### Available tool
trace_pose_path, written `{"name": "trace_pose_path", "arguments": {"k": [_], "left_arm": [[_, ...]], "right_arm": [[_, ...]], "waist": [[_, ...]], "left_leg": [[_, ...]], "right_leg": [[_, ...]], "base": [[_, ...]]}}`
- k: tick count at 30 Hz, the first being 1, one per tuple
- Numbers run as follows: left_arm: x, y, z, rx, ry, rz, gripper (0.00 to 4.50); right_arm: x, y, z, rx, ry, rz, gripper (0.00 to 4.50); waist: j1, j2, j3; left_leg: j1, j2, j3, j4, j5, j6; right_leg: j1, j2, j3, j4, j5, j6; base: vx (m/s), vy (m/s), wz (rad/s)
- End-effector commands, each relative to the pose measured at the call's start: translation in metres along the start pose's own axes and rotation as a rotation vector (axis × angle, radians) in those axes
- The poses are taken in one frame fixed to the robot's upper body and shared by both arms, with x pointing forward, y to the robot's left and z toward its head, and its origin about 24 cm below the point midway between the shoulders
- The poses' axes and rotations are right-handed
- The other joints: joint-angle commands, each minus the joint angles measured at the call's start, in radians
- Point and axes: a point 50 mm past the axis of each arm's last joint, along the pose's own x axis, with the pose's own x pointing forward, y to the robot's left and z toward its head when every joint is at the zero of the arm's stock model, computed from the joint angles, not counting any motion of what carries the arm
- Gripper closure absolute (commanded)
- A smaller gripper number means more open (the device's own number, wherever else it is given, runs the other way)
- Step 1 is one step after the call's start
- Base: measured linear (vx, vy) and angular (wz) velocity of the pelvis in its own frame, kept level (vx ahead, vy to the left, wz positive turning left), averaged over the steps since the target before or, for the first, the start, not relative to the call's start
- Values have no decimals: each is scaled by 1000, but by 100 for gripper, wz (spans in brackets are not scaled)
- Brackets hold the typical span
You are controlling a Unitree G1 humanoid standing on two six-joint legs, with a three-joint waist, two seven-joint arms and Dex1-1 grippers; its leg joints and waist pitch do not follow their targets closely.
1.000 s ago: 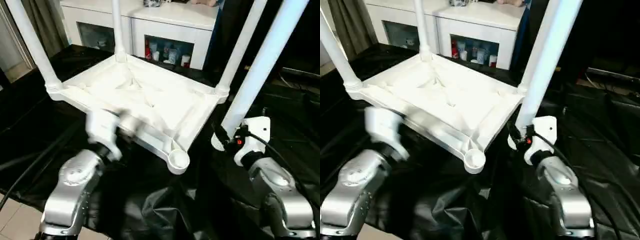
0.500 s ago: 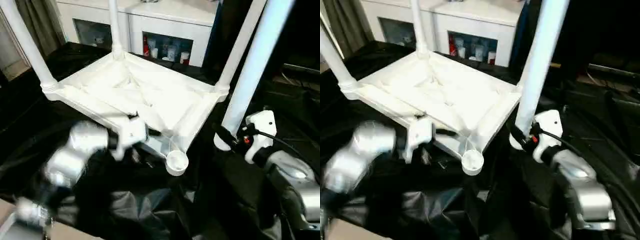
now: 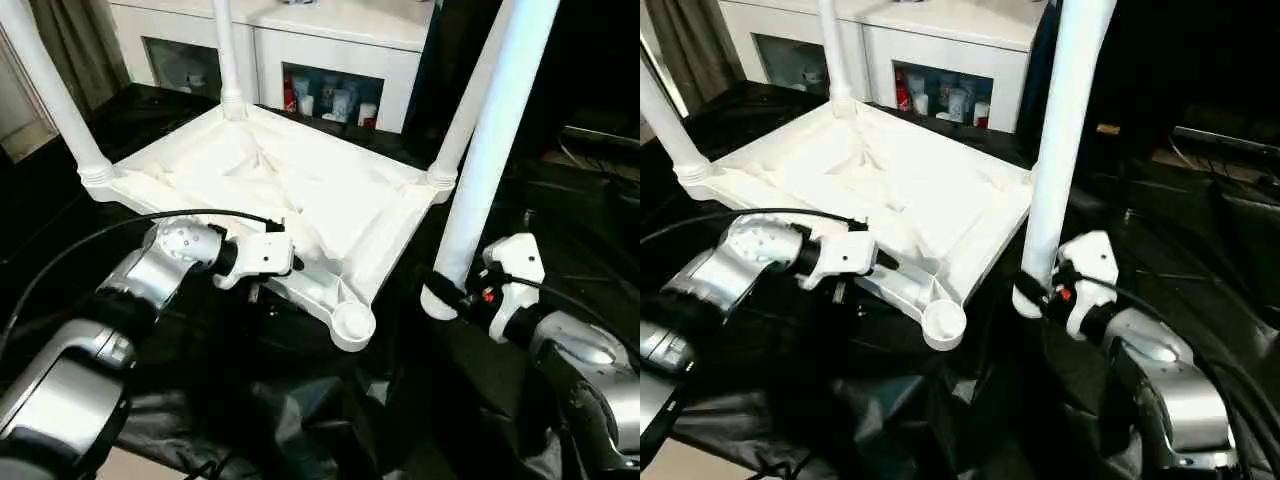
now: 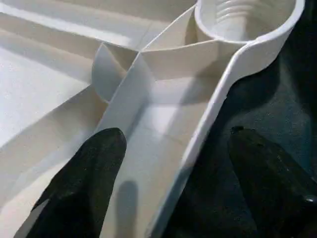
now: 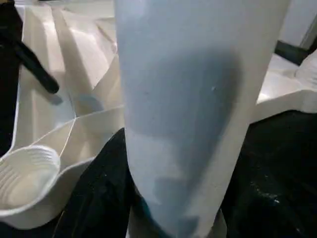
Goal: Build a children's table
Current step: Rotate table base
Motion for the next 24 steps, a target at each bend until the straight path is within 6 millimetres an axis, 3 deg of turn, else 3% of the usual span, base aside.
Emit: {"name": "trace_pose_path", "arguments": {"k": [1, 4, 5, 6, 9, 11, 24], "left_arm": [[3, 4, 4, 42, 16, -28, 108], [6, 6, 5, 47, 21, -32, 140], [7, 7, 5, 46, 25, -39, 140], [10, 8, 4, 44, 32, -45, 147], [12, 8, 4, 34, 36, -64, 174], [13, 8, 4, 30, 33, -73, 190], [11, 8, 4, -25, 64, -224, 292]], "right_arm": [[-1, 4, 9, -26, -27, 21, 259], [-1, 5, 9, -28, -26, 24, 259], [-2, 5, 8, -29, -25, 25, 259], [-2, 7, 7, -32, -21, 27, 259], [-3, 9, 6, -31, -19, 29, 259], [-3, 10, 5, -30, -19, 29, 259], [-2, 13, 1, -29, -14, 27, 259]], "waist": [[6, 2, -58], [9, 7, -60], [8, 3, -58], [10, 9, -59], [14, 7, -59], [15, 16, -60], [23, 20, -60]], "left_leg": [[-1, 69, -19, -72, -42, 29], [-1, 72, -21, -71, -29, 28], [-1, 69, -19, -70, -30, 32], [-1, 68, -19, -70, -32, 31], [-1, 70, -20, -70, -37, 26], [0, 71, -21, -70, -37, 25], [-1, 72, -22, -70, -36, 21]], "right_leg": [[67, -119, 55, -69, -50, -199], [69, -121, 55, -61, -3, -212], [69, -118, 54, -65, -1, -211], [70, -120, 55, -66, -1, -215], [73, -122, 56, -66, -5, -220], [73, -122, 56, -65, 10, -226], [77, -124, 58, -63, 11, -244]], "base": [[0, 0, 0], [0, 0, 0], [0, 0, 0], [0, 0, 0], [0, 0, 0], [0, 0, 0], [0, 0, 0]]}}
